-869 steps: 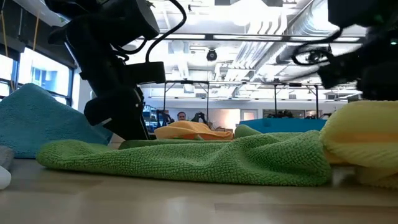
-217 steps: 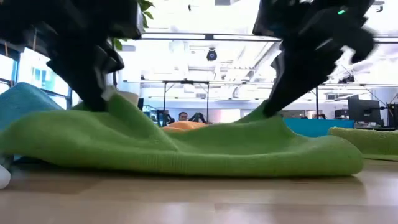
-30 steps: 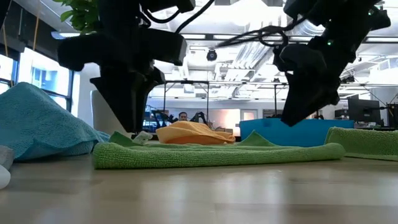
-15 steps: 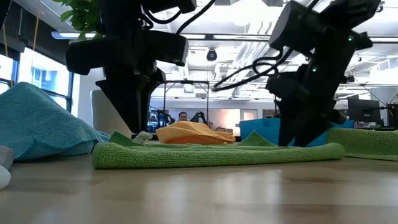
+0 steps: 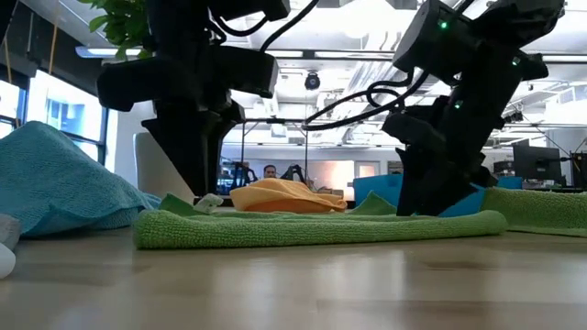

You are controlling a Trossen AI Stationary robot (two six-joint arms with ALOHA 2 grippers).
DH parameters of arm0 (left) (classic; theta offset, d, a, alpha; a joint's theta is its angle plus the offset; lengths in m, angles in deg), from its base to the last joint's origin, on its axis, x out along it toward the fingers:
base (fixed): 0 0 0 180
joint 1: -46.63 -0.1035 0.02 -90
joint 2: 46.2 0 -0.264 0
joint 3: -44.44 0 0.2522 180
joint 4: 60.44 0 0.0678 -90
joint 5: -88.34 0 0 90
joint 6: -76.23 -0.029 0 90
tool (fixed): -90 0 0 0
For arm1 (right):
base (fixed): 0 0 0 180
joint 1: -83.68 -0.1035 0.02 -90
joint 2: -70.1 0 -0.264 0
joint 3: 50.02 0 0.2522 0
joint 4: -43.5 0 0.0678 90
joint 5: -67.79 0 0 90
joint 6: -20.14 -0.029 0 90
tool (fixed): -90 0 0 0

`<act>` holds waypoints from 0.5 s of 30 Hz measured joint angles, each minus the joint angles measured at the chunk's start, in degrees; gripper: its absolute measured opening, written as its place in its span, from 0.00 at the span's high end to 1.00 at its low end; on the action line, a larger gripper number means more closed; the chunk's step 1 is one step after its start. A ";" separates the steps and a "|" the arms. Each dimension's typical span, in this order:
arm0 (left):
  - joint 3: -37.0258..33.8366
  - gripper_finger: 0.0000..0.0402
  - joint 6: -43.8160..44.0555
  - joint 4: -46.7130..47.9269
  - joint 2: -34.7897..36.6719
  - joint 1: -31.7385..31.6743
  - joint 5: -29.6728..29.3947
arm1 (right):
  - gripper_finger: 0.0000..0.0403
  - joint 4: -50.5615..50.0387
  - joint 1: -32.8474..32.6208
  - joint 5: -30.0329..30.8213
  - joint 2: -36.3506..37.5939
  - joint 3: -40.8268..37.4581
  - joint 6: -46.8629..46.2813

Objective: Fold microfiber towels
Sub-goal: Fold the green microfiber cloth

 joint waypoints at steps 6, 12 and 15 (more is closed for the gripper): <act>0.00 0.74 -0.84 0.00 0.00 0.02 -0.16 | 0.74 -0.19 -0.02 1.06 -0.05 0.00 -0.41; 0.00 0.74 -0.86 0.96 0.06 0.04 -0.21 | 0.92 -0.26 -0.02 1.53 -0.07 0.00 -1.14; 0.00 0.74 -0.86 2.24 0.22 0.22 -1.08 | 0.98 -0.28 -0.03 1.70 -0.07 0.02 -1.06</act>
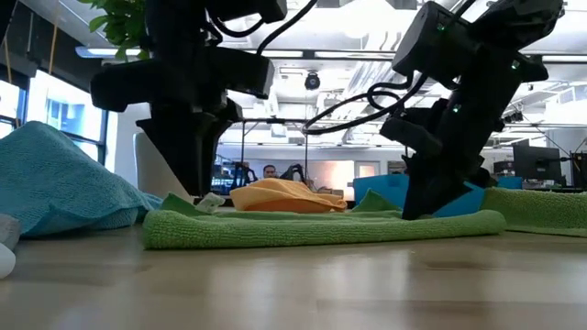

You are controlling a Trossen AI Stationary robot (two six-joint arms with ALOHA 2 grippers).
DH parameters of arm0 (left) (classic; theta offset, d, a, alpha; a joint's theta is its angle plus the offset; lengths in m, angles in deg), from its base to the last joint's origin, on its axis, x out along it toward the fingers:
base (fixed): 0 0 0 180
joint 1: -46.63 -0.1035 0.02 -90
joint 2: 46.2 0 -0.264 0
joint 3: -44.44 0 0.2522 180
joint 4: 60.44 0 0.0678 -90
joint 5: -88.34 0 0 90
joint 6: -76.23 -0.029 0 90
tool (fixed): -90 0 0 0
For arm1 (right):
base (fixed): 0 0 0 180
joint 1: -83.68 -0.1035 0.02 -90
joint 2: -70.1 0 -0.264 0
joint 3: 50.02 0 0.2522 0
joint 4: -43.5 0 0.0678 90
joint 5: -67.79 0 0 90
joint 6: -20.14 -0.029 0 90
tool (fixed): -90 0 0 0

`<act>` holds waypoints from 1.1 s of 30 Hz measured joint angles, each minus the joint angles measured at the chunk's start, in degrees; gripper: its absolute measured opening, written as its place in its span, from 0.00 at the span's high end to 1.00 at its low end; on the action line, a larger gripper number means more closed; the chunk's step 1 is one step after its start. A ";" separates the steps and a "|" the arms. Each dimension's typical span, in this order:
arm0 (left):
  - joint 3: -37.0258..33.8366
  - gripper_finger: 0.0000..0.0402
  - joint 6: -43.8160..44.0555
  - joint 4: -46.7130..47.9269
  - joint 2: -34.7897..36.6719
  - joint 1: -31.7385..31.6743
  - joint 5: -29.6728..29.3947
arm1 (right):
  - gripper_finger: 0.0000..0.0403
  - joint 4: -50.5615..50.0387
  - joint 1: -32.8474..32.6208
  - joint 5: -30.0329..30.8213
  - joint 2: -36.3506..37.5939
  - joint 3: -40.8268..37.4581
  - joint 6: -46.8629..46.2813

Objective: Fold microfiber towels
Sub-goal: Fold the green microfiber cloth

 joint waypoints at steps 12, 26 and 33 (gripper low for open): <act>0.00 0.74 3.43 9.16 0.02 4.28 -4.64 | 1.00 -9.88 0.10 0.94 4.10 1.07 0.37; 0.00 0.74 5.81 11.59 0.09 10.35 -9.01 | 1.00 -46.67 0.09 4.55 4.31 25.41 -1.70; 0.00 0.74 6.29 15.27 0.09 13.74 -13.14 | 1.00 -46.60 -1.67 4.70 0.09 33.03 -5.39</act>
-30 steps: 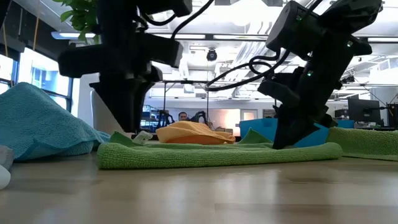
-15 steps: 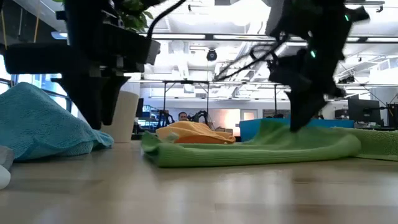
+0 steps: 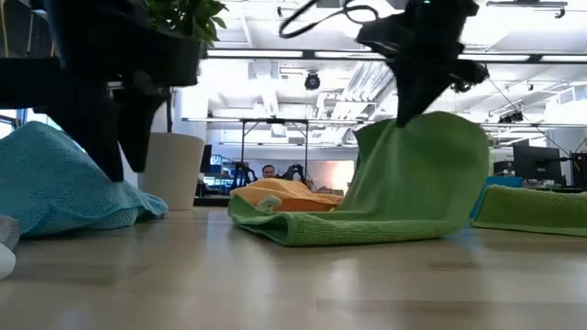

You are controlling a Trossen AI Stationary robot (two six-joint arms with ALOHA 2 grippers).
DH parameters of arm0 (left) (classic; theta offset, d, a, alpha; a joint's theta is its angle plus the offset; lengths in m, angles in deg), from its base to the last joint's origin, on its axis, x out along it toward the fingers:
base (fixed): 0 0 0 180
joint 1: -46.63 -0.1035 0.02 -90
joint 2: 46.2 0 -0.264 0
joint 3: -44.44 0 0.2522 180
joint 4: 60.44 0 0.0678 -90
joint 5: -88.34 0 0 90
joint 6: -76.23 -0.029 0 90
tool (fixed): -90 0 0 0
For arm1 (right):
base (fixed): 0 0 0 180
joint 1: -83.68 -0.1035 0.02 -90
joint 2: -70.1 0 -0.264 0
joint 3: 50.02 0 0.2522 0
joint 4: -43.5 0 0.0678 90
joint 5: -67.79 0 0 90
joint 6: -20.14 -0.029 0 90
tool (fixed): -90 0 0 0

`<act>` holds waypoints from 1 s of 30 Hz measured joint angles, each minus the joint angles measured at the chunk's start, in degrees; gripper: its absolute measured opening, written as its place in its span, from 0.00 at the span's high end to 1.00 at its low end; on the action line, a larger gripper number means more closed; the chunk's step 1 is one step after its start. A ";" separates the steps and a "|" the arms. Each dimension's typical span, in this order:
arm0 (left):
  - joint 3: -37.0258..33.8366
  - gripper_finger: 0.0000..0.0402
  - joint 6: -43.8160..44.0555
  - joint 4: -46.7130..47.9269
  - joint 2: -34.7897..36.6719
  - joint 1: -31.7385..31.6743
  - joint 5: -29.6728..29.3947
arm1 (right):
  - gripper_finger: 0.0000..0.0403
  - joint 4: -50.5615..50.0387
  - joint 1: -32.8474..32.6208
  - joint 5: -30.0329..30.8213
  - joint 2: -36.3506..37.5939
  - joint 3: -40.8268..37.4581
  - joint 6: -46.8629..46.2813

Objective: Fold microfiber towels
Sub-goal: Fold the green microfiber cloth

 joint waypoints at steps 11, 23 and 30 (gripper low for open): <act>0.00 0.74 4.23 5.54 0.00 5.87 -5.89 | 1.00 -5.33 -2.52 -2.84 -20.07 21.45 0.37; -0.02 0.74 10.73 5.73 0.00 11.16 -6.80 | 1.00 -9.25 -4.00 -1.88 -36.74 41.17 1.12; -0.02 0.74 14.23 5.82 0.00 14.53 -7.00 | 1.00 -7.79 -4.46 -2.60 -40.39 42.33 -0.22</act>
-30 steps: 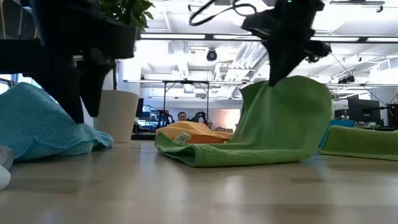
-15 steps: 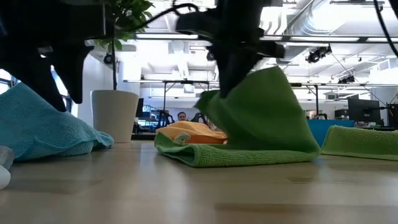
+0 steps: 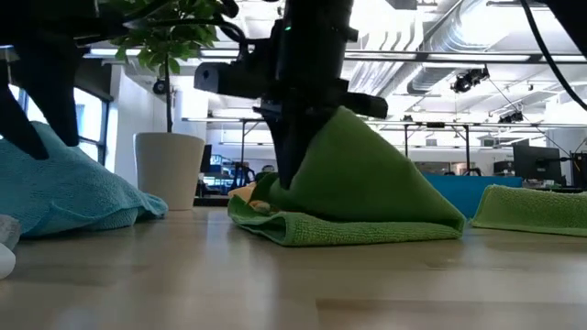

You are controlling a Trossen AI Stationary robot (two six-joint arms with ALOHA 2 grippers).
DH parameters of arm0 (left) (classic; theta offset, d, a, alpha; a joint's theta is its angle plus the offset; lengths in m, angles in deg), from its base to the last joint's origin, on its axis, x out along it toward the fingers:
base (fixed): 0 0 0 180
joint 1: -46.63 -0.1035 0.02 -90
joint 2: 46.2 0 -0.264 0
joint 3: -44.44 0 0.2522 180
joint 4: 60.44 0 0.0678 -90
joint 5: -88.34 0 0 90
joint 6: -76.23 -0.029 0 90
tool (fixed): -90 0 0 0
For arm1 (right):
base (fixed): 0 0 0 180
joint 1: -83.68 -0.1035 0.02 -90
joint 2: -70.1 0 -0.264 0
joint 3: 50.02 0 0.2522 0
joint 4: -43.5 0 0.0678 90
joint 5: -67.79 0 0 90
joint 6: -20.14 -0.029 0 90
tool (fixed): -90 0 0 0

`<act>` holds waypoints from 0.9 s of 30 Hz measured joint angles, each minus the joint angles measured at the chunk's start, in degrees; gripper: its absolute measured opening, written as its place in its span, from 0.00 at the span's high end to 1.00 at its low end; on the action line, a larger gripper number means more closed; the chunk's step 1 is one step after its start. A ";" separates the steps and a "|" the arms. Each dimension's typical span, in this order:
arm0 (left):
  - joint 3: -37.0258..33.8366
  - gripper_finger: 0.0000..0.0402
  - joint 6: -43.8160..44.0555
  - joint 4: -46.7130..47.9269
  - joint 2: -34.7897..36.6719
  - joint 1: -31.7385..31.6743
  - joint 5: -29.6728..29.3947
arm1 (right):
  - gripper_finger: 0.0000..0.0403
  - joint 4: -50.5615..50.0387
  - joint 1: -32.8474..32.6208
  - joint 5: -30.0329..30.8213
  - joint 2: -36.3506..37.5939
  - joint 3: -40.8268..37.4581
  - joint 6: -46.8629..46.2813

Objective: Fold microfiber towels
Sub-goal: Fold the green microfiber cloth

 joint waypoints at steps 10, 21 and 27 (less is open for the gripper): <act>0.00 0.74 5.96 -0.07 0.00 3.48 -1.11 | 0.72 2.46 -0.77 0.93 -0.31 1.50 6.32; 0.00 0.74 9.51 -0.11 0.00 6.00 -1.33 | 0.61 1.38 -1.99 3.00 -0.32 7.96 12.67; 0.00 0.74 10.20 -0.09 0.00 6.94 -1.33 | 0.61 1.66 -1.35 1.65 -3.45 7.80 10.35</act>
